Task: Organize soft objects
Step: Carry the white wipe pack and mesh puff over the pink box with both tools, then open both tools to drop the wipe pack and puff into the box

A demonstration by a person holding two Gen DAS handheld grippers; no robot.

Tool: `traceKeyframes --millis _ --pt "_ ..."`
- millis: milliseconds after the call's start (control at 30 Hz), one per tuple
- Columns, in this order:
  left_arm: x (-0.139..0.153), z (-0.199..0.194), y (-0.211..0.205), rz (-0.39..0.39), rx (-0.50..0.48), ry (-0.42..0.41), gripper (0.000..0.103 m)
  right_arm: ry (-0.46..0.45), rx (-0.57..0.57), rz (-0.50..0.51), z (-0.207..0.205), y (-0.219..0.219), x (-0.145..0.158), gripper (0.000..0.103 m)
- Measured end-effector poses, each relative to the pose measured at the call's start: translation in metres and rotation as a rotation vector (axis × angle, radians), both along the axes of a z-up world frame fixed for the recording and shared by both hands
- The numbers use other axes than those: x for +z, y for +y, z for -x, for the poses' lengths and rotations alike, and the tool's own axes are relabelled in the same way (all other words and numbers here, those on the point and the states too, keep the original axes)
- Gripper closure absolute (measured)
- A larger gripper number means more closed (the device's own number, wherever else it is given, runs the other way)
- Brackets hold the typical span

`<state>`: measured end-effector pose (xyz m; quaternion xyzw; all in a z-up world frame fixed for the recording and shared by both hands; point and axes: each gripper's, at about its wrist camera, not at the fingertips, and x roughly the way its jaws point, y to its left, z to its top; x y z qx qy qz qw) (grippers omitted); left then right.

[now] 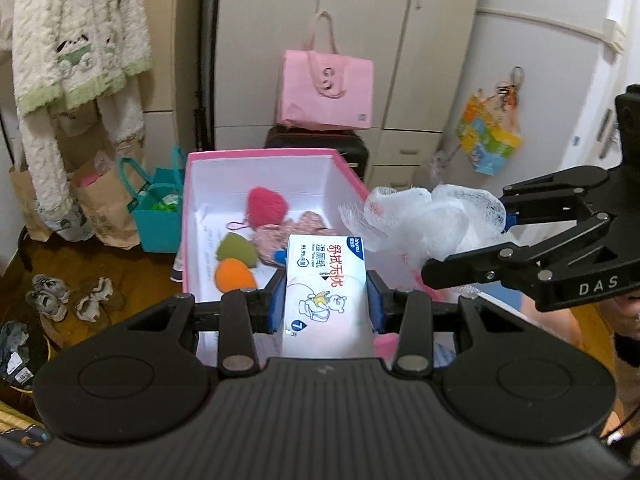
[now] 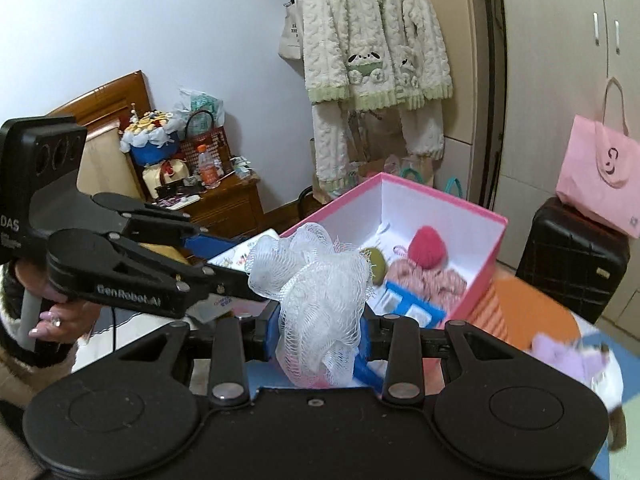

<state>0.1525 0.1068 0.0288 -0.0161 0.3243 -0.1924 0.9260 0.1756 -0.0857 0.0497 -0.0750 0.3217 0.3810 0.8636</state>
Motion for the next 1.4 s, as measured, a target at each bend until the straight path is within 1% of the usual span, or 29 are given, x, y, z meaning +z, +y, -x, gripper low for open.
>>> traceKeyframes --millis 33,133,200,300,333,433,533,600,733,767,833,900,933,967,1000,1033,1100,1200,1400 --pt "-0.004 -0.008 0.001 -0.005 0.013 0.004 0.064 -0.006 -0.006 0.005 -0.006 0.004 -0.002 0.061" --pt "-0.016 -0.032 0.002 -0.021 0.045 0.015 0.064 -0.064 -0.061 0.045 -0.028 0.018 -0.01 0.061" --pt "-0.021 -0.044 0.002 -0.039 0.036 0.036 0.064 -0.063 -0.06 0.061 -0.042 0.025 -0.017 0.061" --pt "-0.029 -0.059 -0.002 -0.096 0.039 0.064 0.064 0.018 -0.043 0.061 -0.066 0.033 -0.032 0.061" --pt "-0.032 -0.064 -0.004 -0.129 0.051 0.065 0.064 0.035 -0.046 0.068 -0.071 0.034 -0.036 0.061" --pt "-0.04 -0.072 -0.01 -0.225 0.087 0.034 0.064 0.096 -0.075 0.107 -0.088 0.041 -0.053 0.06" --pt "-0.044 -0.069 -0.016 -0.296 0.101 -0.016 0.064 0.157 -0.09 0.112 -0.096 0.043 -0.065 0.059" --pt "-0.044 -0.067 -0.019 -0.326 0.099 -0.041 0.064 0.18 -0.09 0.103 -0.099 0.042 -0.069 0.059" --pt "-0.047 -0.074 -0.016 -0.317 0.106 0.006 0.064 0.184 -0.102 0.121 -0.104 0.046 -0.072 0.056" --pt "-0.048 -0.077 -0.016 -0.324 0.114 0.011 0.062 0.18 -0.105 0.13 -0.106 0.047 -0.072 0.053" --pt "-0.048 -0.076 -0.015 -0.327 0.13 0.008 0.06 0.188 -0.098 0.124 -0.109 0.045 -0.072 0.051" --pt "-0.045 -0.073 -0.014 -0.322 0.125 0.005 0.056 0.193 -0.093 0.113 -0.108 0.043 -0.068 0.048" --pt "-0.04 -0.069 -0.012 -0.314 0.12 -0.001 0.055 0.188 -0.1 0.113 -0.106 0.041 -0.065 0.04" --pt "-0.038 -0.067 -0.01 -0.306 0.117 -0.004 0.051 0.179 -0.102 0.113 -0.104 0.038 -0.061 0.034" --pt "-0.034 -0.064 -0.008 -0.292 0.114 -0.008 0.044 0.172 -0.1 0.104 -0.101 0.034 -0.057 0.032" --pt "-0.029 -0.061 -0.005 -0.27 0.112 -0.009 0.042 0.169 -0.1 0.09 -0.097 0.03 -0.052 0.032" --pt "-0.019 -0.055 0.002 -0.217 0.106 0.0 0.041 0.159 -0.099 0.075 -0.09 0.022 -0.043 0.032" --pt "-0.007 -0.045 0.008 -0.164 0.089 0.007 0.04 0.099 -0.104 0.078 -0.069 0.007 -0.028 0.032" --pt "0.013 -0.02 0.003 -0.142 0.01 0.01 0.038 0.001 -0.136 0.103 -0.025 -0.029 -0.004 0.032"
